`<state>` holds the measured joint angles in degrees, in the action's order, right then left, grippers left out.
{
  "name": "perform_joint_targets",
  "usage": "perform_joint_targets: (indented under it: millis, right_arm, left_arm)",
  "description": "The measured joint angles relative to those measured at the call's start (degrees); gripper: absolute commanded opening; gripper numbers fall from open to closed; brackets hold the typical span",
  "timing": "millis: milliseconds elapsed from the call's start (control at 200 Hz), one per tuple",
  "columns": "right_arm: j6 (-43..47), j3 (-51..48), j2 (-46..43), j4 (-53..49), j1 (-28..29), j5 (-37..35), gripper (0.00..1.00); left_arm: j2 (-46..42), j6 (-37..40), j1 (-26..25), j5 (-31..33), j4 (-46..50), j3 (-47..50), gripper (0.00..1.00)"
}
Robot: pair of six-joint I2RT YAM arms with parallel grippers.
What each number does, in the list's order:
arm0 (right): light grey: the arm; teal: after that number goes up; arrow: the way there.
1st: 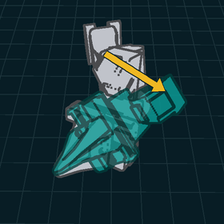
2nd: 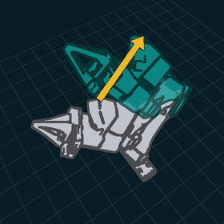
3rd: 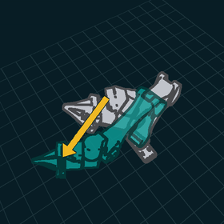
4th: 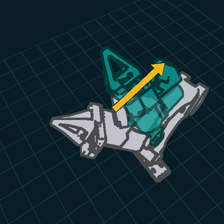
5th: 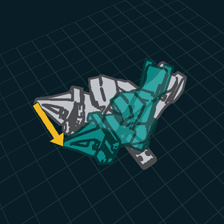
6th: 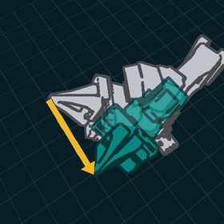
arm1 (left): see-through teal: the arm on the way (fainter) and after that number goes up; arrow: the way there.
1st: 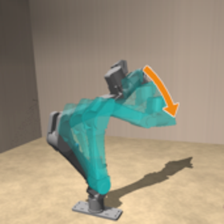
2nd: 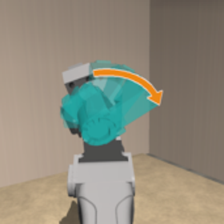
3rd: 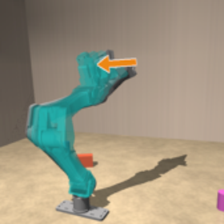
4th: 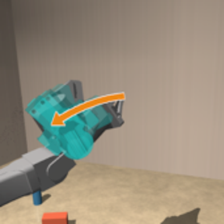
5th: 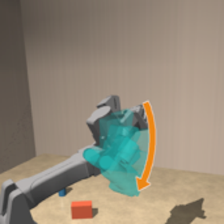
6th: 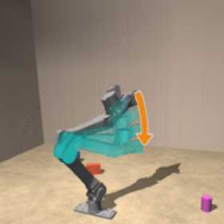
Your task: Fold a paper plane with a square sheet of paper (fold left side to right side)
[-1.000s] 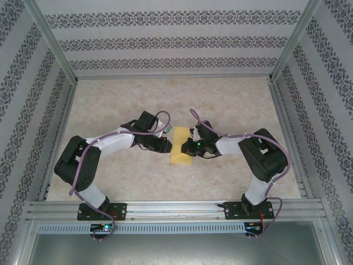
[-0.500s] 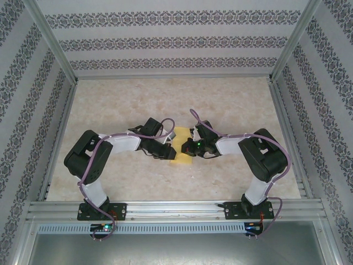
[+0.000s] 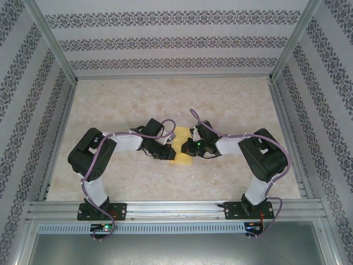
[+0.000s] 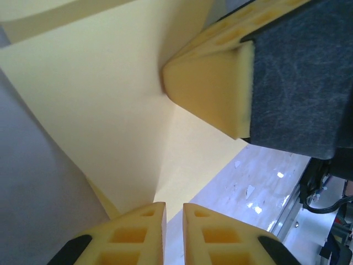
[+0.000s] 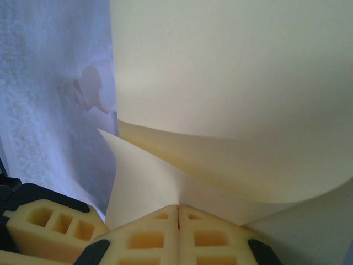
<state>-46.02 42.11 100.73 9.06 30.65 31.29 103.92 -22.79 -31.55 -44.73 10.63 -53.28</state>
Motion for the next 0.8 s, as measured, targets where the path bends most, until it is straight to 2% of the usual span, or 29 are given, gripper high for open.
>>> perform_joint_targets:
  millis: [799]
  right_arm:
    - [0.3, 0.0, 0.0, 0.0, 0.0, 0.2, 0.0]
  left_arm:
    - [1.8, 1.2, 0.0, 1.0, 0.1, -0.2, 0.15]
